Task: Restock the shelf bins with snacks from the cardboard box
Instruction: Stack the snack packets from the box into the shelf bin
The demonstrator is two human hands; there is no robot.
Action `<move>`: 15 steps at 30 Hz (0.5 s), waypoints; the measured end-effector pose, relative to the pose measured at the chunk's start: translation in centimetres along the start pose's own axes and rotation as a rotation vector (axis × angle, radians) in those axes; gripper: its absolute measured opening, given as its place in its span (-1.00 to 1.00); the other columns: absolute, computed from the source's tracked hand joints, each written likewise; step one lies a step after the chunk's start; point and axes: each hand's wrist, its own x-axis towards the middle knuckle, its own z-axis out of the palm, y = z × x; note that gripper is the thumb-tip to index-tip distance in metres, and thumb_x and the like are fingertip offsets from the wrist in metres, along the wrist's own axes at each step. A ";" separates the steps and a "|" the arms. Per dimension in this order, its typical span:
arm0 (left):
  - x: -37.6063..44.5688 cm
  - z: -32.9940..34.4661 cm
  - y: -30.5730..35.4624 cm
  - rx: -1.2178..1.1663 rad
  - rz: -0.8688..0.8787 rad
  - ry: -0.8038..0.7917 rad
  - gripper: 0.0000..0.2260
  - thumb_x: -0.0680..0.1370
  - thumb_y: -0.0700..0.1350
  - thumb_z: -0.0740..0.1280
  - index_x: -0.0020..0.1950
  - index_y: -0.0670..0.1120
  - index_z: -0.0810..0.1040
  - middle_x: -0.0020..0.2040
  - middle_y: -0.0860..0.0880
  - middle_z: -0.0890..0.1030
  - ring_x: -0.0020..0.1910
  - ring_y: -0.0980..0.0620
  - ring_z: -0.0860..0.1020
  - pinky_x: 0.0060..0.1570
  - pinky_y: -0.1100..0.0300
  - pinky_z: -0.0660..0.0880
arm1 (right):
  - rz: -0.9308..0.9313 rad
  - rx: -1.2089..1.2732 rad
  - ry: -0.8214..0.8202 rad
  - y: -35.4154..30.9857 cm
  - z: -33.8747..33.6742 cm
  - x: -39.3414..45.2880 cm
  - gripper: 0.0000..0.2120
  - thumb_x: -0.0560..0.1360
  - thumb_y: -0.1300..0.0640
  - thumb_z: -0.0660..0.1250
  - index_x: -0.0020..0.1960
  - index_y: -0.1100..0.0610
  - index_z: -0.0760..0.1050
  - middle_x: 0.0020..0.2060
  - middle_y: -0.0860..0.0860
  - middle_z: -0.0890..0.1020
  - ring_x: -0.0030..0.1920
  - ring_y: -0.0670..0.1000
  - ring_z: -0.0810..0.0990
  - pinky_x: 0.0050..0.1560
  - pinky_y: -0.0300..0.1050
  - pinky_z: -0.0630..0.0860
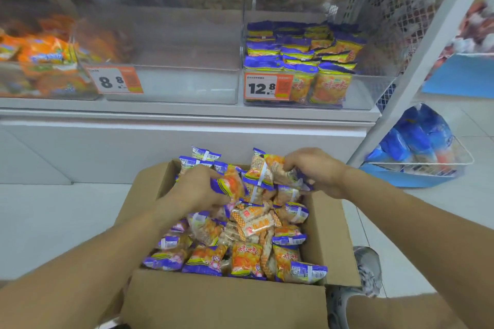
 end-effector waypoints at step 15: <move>-0.6 -11.1 5.8 -0.795 0.414 -0.123 -0.46 0.36 -0.21 0.53 0.31 -0.14 0.49 0.21 -0.16 0.63 0.16 -0.12 0.64 0.18 -0.03 0.58 | -0.453 0.217 -0.084 -8.9 1.8 -3.4 -0.45 0.24 0.44 0.60 0.17 0.19 0.53 -0.05 0.05 0.74 -0.06 0.01 0.73 -0.12 -0.17 0.63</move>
